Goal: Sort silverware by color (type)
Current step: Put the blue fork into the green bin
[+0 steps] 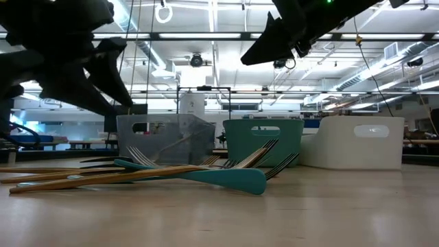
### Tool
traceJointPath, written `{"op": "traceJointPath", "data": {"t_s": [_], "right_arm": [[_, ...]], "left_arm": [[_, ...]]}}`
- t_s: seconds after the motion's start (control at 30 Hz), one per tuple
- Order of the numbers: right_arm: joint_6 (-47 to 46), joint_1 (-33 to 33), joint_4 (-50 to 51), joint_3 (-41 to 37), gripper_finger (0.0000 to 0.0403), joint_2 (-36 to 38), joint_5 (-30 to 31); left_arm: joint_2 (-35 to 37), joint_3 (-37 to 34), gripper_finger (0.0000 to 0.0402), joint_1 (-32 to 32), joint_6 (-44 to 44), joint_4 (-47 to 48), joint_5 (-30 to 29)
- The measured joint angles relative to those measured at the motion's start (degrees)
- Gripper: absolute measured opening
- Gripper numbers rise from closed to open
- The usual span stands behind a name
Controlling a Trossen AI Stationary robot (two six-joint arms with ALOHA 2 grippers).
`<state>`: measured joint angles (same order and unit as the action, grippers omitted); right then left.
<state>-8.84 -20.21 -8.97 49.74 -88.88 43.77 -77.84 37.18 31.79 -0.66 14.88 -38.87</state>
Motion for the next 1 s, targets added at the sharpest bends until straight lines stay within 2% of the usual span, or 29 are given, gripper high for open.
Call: {"op": "traceJointPath", "data": {"t_s": [0.13, 0.37, 0.5, 0.67, 0.83, 1.0], "right_arm": [[0.0, 0.0, 0.0, 0.0, 0.0083, 0.0, 0.0], [0.0, 0.6, 0.0, 0.0, 0.0083, 0.0, 0.0], [0.0, 0.5, 0.0, 0.0, 0.0083, 0.0, 0.0], [0.3, 0.5, 0.1, 0.0, 0.0083, 0.0, 0.0], [0.2, 0.5, 0.1, 0.0, 0.0083, 0.0, 0.0], [0.0, 0.5, 0.1, 0.0, 0.0083, 0.0, 0.0]], "left_arm": [[0.0, -1.1, 0.0188, 0.0, 1.6, -2.9, 0.4], [0.0, -2.0, 0.0188, -1.4, 3.3, -7.5, 5.2], [0.0, -1.4, 0.0188, -3.3, 6.7, -7.3, 10.2], [0.0, 0.9, 0.0183, -6.1, 9.0, -6.4, 21.3], [0.0, 1.5, 0.0178, -7.7, 9.1, -6.7, 26.1], [-0.1, 1.5, 0.0176, -8.8, 11.4, -7.6, 27.6]]}}
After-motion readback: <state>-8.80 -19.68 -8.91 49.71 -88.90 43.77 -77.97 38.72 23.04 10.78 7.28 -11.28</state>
